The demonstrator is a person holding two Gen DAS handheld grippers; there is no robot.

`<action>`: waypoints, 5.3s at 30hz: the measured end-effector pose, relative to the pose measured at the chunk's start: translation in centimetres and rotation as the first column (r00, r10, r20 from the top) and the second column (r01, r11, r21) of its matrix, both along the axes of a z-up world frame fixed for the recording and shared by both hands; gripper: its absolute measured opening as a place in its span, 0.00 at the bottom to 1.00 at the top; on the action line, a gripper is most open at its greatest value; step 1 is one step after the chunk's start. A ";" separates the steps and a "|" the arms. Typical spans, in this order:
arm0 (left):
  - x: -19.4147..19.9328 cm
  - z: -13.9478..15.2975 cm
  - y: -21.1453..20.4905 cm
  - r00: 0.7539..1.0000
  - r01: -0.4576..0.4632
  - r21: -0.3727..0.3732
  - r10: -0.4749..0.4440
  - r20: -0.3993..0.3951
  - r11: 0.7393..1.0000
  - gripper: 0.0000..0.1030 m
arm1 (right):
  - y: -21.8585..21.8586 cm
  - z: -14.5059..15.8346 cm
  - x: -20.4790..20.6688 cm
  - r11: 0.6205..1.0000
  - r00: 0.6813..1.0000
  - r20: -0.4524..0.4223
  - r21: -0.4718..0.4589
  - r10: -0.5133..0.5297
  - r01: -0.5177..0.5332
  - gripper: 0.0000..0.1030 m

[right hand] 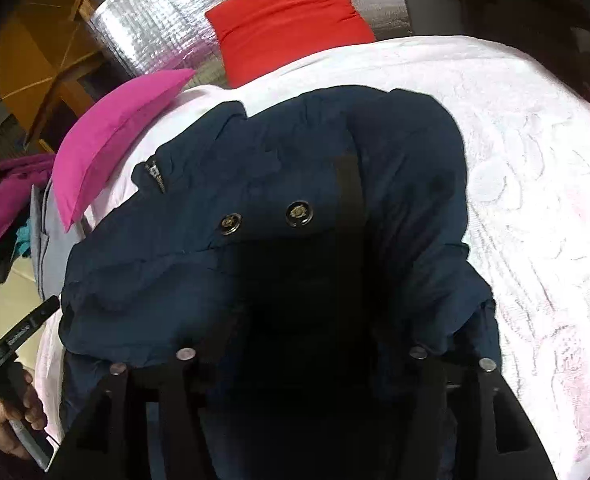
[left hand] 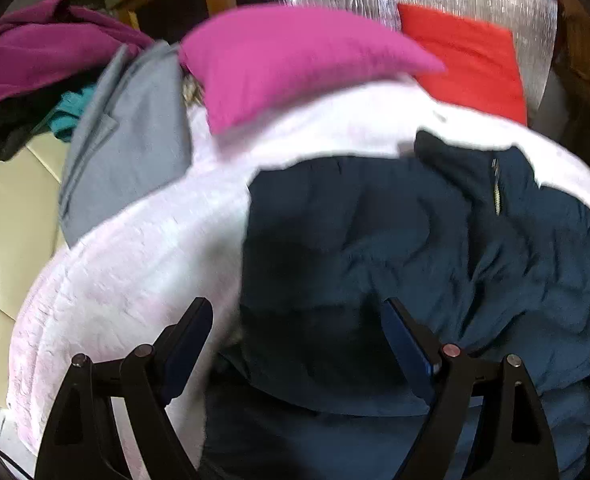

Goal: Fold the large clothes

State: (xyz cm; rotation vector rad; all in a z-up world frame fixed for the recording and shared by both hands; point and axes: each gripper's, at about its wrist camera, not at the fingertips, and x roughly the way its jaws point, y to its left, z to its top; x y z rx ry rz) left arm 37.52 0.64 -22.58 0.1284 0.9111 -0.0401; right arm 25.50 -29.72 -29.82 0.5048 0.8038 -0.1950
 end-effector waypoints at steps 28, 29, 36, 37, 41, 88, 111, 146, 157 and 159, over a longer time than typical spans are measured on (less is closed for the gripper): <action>1.8 -2.1 -0.6 0.995 -0.040 0.036 0.043 -0.088 0.999 1.00 | 0.0 2.5 -3.2 1.000 0.983 0.182 -0.013 -0.012 0.014 0.13; 1.6 -1.8 -0.7 0.996 -0.037 0.039 0.039 -0.074 0.999 1.00 | 0.1 2.8 -3.2 1.000 0.982 0.189 -0.019 -0.010 0.014 0.13; 2.2 -3.9 -1.7 0.990 0.001 0.056 0.007 -0.138 0.998 1.00 | -0.6 1.2 -2.4 0.999 0.993 0.114 0.038 -0.009 0.004 0.17; 2.3 -3.7 -1.7 0.990 0.001 0.055 0.007 -0.139 0.998 1.00 | -0.6 1.3 -2.5 0.999 0.993 0.116 0.035 -0.003 -0.001 0.17; 2.1 -3.8 -1.8 0.991 0.005 0.064 0.003 -0.132 0.998 1.00 | -0.6 1.4 -2.4 0.999 0.994 0.107 0.043 0.004 -0.009 0.21; 0.9 -1.8 -3.3 0.996 0.088 0.075 -0.085 -0.035 0.993 1.00 | -1.1 1.8 -2.8 0.993 0.971 0.227 -0.064 -0.080 0.097 0.13; 2.5 -3.0 0.3 0.992 -0.043 -0.011 0.041 -0.117 0.999 1.00 | -2.3 0.3 -2.3 0.995 0.986 0.149 0.069 -0.077 0.068 0.18; 2.2 -1.3 4.3 0.973 -0.220 -0.067 0.214 -0.089 0.973 1.00 | -4.3 4.6 -4.9 0.989 0.973 0.193 -0.047 -0.130 0.142 0.73; 2.2 -2.7 1.9 0.986 -0.104 -0.027 0.100 -0.134 0.994 1.00 | -2.2 2.2 -2.3 0.990 0.988 0.106 -0.072 -0.114 0.122 0.74; 2.2 -2.8 1.6 0.987 -0.091 -0.017 0.088 -0.136 0.996 1.00 | -1.8 2.5 -1.9 0.989 0.990 0.098 -0.096 -0.104 0.113 0.75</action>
